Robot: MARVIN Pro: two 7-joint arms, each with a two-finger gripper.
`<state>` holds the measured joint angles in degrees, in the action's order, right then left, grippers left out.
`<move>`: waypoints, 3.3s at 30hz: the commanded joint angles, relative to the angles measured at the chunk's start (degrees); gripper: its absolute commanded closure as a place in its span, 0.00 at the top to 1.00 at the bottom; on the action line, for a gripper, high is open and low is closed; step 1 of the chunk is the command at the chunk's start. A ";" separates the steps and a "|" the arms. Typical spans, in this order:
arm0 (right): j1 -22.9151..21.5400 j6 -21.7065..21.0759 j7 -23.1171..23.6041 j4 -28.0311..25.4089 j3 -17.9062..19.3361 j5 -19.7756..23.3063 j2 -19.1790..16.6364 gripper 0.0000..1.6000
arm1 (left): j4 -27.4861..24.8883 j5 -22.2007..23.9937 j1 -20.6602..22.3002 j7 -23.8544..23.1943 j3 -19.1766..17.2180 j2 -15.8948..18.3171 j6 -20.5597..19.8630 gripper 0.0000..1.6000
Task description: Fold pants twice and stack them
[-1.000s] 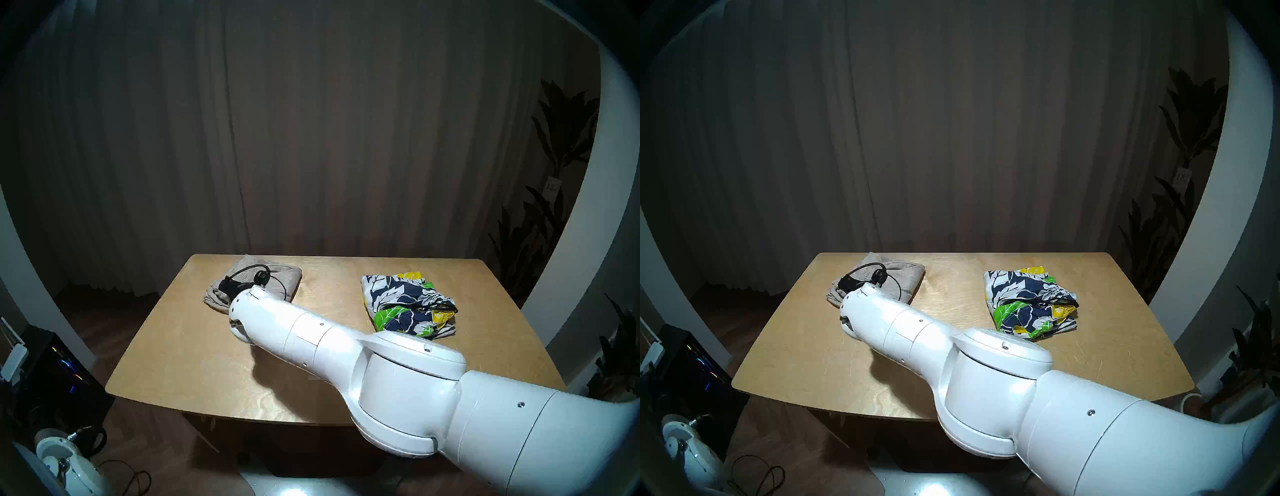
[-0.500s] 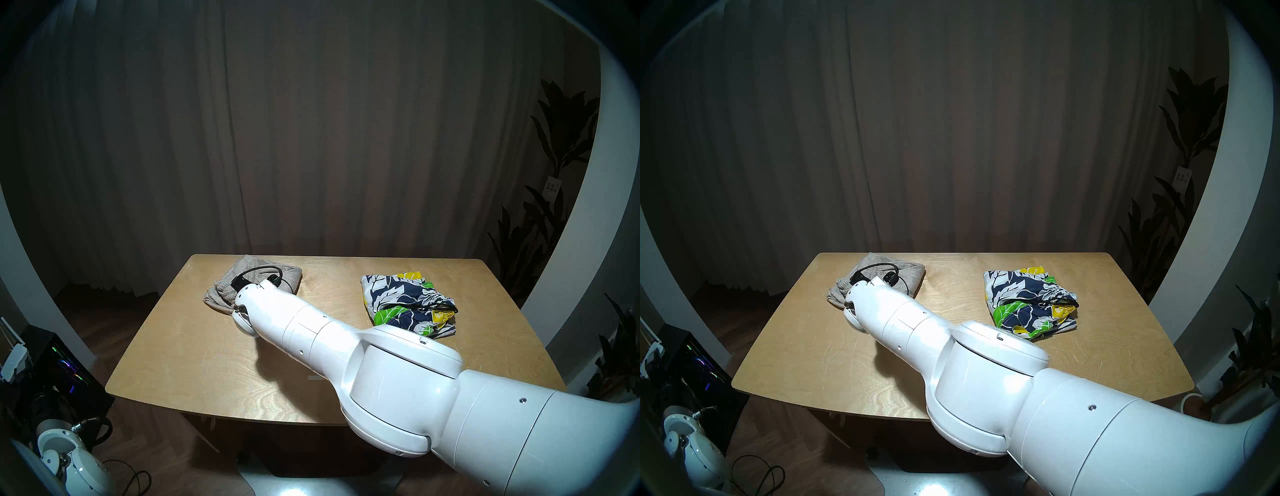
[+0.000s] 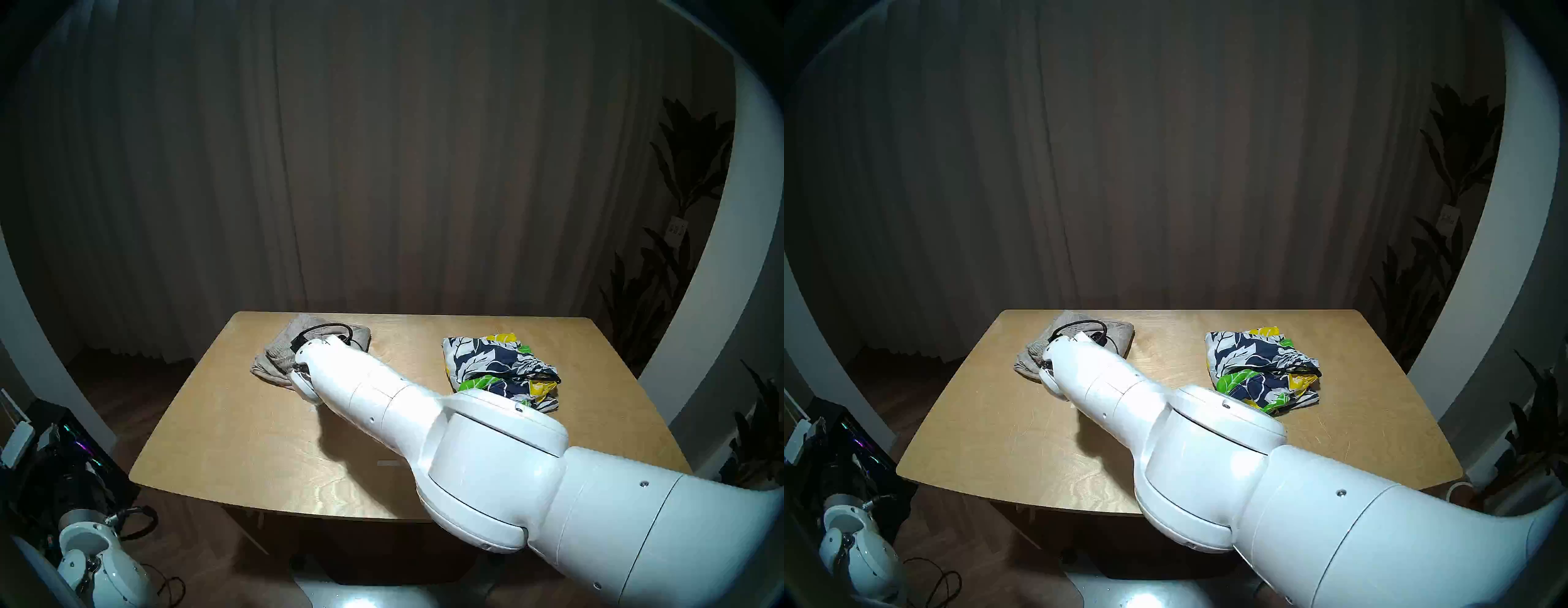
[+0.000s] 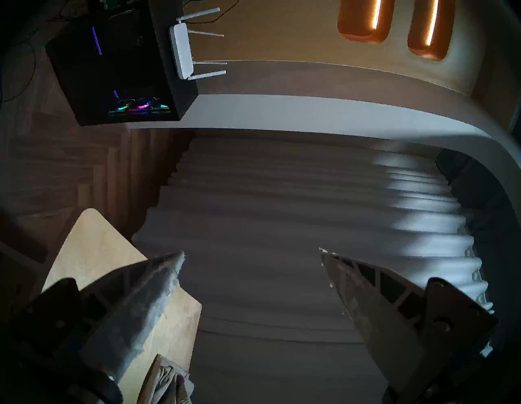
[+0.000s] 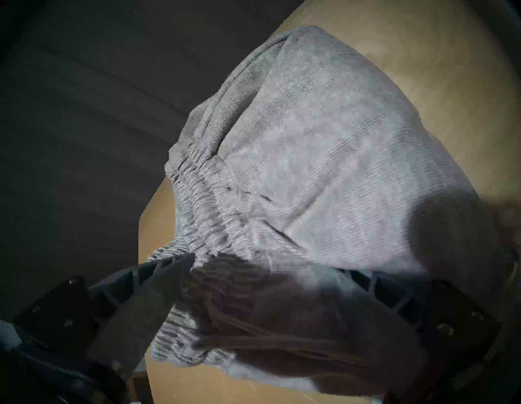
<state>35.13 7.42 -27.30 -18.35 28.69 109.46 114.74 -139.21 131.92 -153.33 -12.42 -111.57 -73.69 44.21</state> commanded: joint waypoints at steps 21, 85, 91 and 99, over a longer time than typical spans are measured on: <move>2.35 -2.36 -8.05 -6.93 0.70 1.76 -4.77 1.00 | -0.79 -2.21 4.35 -0.02 2.97 2.99 -0.54 1.00; 6.60 -8.73 -22.05 -29.20 -0.05 7.70 -20.97 1.00 | -0.79 -1.96 9.39 3.67 8.13 5.73 -2.88 1.00; 7.17 -9.19 -23.22 -31.56 -0.15 8.50 -22.57 1.00 | -0.79 -1.94 9.85 4.03 8.74 5.98 -3.16 1.00; 7.76 -9.84 -24.61 -35.35 -0.14 9.71 -24.38 1.00 | -0.79 -1.95 10.46 4.51 9.68 6.31 -3.53 1.00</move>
<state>40.34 -1.90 -49.56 -52.06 28.78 118.25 93.34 -139.15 130.19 -143.59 -7.91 -102.22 -67.84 40.88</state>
